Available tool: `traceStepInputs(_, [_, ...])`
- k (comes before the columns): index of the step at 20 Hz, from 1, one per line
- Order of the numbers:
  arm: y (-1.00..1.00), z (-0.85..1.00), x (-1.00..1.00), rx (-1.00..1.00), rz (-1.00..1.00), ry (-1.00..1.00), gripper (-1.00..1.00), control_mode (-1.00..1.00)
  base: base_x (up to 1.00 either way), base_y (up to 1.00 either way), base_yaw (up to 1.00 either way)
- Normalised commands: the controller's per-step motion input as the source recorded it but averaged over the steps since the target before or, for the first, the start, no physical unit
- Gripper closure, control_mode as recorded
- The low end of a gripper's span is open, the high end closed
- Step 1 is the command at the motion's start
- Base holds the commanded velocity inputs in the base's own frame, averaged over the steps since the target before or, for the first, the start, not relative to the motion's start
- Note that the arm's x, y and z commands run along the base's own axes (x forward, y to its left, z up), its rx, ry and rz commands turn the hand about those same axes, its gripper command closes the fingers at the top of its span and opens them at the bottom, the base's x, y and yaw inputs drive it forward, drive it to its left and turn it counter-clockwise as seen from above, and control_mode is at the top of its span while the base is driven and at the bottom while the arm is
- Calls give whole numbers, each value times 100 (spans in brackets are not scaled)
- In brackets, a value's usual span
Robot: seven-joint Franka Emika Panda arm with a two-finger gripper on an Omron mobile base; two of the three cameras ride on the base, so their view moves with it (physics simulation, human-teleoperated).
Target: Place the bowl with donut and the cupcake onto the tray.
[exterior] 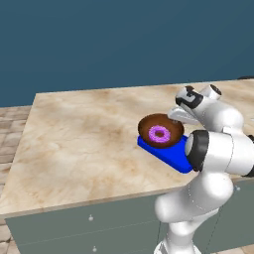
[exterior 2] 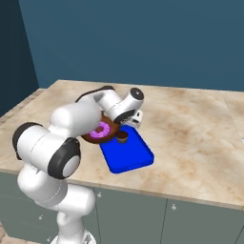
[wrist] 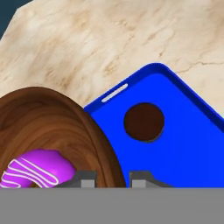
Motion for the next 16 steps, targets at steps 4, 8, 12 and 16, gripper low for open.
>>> traceStepInputs(4, [-62, -5, 0, 0, 0, 8, 100, -100, 0, 0, 0])
traceStepInputs(8, [-61, -8, 0, 0, 0, 10, 100, -100, 0, 0, 0])
traceStepInputs(12, [-47, -5, -2, 0, 0, 9, 100, -100, 0, 0, 0])
traceStepInputs(16, [-24, 0, -19, 0, 0, 7, 100, -100, 0, 0, 0])
